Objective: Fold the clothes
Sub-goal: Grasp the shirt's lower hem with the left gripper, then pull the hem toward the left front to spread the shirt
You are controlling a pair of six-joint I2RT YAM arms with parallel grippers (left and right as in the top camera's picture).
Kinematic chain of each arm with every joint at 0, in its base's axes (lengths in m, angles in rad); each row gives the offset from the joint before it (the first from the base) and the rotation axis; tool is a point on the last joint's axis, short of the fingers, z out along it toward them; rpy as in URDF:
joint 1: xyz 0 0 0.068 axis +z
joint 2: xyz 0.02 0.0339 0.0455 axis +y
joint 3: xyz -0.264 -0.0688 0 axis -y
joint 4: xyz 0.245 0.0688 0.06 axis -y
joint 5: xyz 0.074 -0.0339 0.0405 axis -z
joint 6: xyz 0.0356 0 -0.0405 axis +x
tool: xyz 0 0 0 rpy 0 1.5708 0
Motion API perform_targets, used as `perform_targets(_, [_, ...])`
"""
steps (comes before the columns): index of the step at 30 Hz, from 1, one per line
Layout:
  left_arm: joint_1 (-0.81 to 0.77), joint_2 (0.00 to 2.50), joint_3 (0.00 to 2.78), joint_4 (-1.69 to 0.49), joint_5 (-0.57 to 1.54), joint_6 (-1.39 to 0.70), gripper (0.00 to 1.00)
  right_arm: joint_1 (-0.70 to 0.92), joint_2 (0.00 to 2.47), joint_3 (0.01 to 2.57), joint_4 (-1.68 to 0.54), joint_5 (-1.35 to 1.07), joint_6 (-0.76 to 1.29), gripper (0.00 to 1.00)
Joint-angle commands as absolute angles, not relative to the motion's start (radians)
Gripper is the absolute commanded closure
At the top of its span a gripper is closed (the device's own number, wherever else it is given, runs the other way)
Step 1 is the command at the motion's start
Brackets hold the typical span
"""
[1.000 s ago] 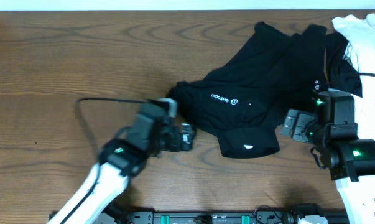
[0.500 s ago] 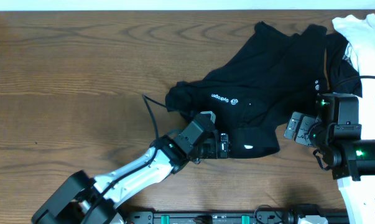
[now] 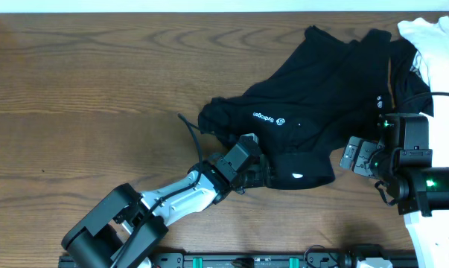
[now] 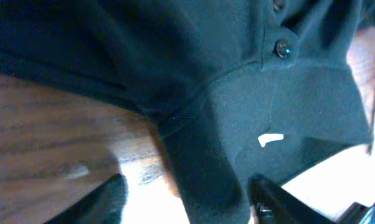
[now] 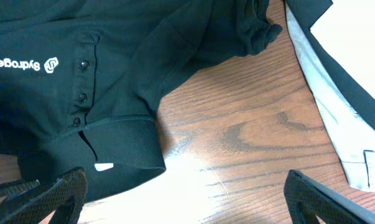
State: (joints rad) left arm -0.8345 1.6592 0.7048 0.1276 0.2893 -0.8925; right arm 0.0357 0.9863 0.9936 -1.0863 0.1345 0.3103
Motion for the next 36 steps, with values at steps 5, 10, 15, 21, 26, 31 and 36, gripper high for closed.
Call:
perform_targets(5, [-0.838, 1.668, 0.720, 0.130, 0.300, -0.893, 0.73, 0.026, 0.982, 1.000, -1.093, 0.138, 0.324, 0.01])
perform_targets(10, [-0.838, 1.668, 0.720, 0.134, 0.300, -0.893, 0.88, 0.026, 0.982, 1.000, -1.093, 0.138, 0.324, 0.01])
perform_targets(15, [-0.835, 1.668, 0.720, 0.123, 0.300, -0.876, 0.94, 0.025, 0.982, 1.000, -1.098, 0.139, 0.324, 0.01])
perform_targets(21, [-0.756, 1.610, 0.720, -0.041, 0.296, -0.745, 0.94, 0.025, 0.982, 1.000, -1.121, 0.174, 0.324, 0.01])
perform_targets(26, [-0.540, 1.454, 0.720, -0.324, 0.190, -0.611, 0.94, 0.025, 0.982, 1.000, -1.133, 0.184, 0.324, 0.01])
perform_targets(31, [-0.214, 1.268, 0.720, -0.408, 0.138, -0.501, 0.94, 0.025, 0.982, 1.000, -1.132, 0.184, 0.324, 0.01])
perform_targets(36, [0.072, 1.137, 0.720, -0.374, 0.190, -0.501, 0.94, 0.025, 0.982, 1.000, -1.139, 0.183, 0.324, 0.01])
